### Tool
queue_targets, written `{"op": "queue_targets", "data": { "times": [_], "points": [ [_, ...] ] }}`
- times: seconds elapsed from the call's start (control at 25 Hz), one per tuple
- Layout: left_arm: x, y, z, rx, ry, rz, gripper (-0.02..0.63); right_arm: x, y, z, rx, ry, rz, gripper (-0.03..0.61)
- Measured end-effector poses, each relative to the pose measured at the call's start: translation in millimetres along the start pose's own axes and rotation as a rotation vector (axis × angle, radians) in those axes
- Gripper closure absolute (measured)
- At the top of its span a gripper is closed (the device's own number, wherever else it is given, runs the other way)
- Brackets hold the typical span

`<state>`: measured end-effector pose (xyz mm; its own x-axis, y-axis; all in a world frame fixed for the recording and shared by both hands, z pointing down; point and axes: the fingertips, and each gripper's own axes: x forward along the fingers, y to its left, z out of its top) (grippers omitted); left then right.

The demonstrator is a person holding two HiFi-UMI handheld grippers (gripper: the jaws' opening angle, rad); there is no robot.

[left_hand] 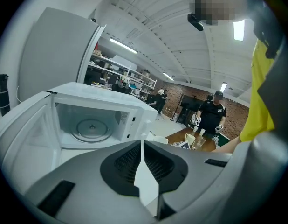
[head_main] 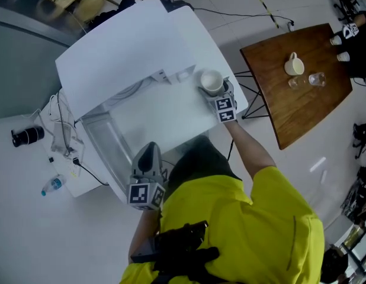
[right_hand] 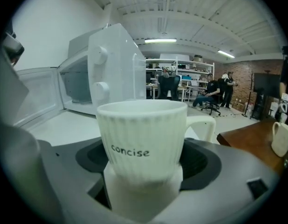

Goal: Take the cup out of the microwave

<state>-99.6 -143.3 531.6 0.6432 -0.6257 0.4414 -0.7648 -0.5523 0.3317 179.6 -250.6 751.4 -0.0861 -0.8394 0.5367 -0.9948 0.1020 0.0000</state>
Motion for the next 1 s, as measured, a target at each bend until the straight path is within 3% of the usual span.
{"op": "queue_targets", "data": {
  "times": [0.64,0.68,0.72,0.76,1.0],
  "points": [
    [-11.0,-1.1,28.4,-0.047,-0.034,0.065,0.603,-11.7,2.2,-28.5,0.037,0.079,0.039,0.113],
    [-12.8,-0.2,29.8,-0.048,-0.038,0.068,0.603,-11.9,4.5,-29.0,0.046,0.078,0.062,0.101],
    [-14.1,1.2,30.6,-0.048,-0.042,0.072,0.603,-11.3,8.0,-28.1,0.055,0.076,0.088,0.017],
    [-14.4,3.0,30.8,-0.048,-0.044,0.077,0.603,-10.6,11.4,-25.8,0.062,0.072,0.110,-0.002],
    [-8.8,4.1,25.5,-0.063,-0.050,0.091,0.603,-54.3,16.2,-38.8,0.085,0.074,0.068,-0.009]
  ]
}}
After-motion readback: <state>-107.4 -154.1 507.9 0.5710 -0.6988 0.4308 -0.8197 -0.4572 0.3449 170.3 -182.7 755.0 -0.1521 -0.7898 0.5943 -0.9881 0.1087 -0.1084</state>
